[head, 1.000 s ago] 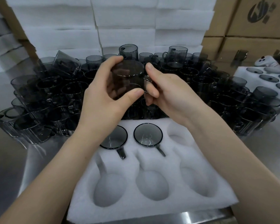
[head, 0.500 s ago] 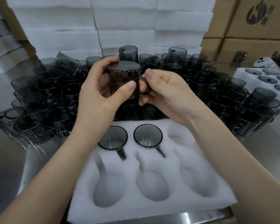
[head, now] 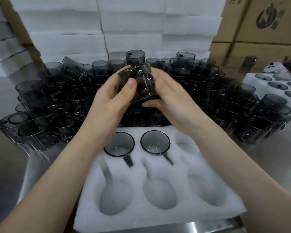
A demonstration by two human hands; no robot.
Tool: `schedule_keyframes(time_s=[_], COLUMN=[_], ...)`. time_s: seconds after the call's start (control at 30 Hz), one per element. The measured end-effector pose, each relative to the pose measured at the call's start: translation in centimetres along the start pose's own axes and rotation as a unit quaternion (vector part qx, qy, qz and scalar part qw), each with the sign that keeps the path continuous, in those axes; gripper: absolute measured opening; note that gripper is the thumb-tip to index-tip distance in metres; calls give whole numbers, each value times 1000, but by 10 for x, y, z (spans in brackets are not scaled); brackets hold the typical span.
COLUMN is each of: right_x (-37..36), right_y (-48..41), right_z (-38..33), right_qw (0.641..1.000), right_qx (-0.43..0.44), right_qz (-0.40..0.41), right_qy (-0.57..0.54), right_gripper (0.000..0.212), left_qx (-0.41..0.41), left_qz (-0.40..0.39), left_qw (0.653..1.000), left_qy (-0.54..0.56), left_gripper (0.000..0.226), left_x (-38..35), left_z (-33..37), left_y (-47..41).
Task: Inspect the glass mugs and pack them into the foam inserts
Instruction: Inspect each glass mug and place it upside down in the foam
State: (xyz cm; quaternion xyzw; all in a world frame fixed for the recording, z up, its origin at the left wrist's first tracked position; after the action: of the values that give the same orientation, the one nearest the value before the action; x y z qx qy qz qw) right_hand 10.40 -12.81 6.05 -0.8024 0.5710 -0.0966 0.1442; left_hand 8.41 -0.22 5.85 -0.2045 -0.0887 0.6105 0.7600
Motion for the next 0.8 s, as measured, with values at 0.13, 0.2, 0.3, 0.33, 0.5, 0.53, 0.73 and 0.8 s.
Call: schedule_keyframes(time_s=[0.13,0.2,0.3,0.33,0.5,0.53,0.73,0.8], right_x=[-12,-8,-3,-3,0,0,0,1], right_y=[1,2,3,3,3,4,7,6], right_z=[4,0,-3,-3,-5,-6,-13,-14], right_qw=[988,987,991,993,994,989,967,966], right_qx=[-63,-37,-1,6,48,57,98,105], right_qz=[-32,-6,36,42,68,74,95,101], right_qy=[-139,-157,-126,-114,71,112,217,213], right_gripper=[41,33,45,48,49,53,25,22], left_qx=[25,-2,-85,-104,-128,-139,-159,-166], left_qz=[-9,27,72,69,68,76,103,104], left_qw=[996,993,970,956,899,890,877,877], left_qy=[-82,-112,-217,-267,-413,-428,-441,-440], left_gripper=[60,67,58,57,63,61,59,61], left_x=[-1,2,2,-1,-12,-12,-12,-12], left_z=[-3,2,16,19,21,23,30,31], left_y=[-1,1,7,8,11,13,16,17])
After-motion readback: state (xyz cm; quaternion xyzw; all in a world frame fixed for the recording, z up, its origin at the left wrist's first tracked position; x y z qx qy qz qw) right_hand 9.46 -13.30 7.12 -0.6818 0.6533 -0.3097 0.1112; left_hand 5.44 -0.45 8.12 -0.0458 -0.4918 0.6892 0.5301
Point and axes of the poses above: each hand's wrist, its own y-axis away from the middle knuckle, its own x-axis out of the back of the hand, z = x × y, the point moved 6 cm from there along -y, towards the middle knuckle, and after that the axes turned 3 degrees about -y, right-handed, at the moved point
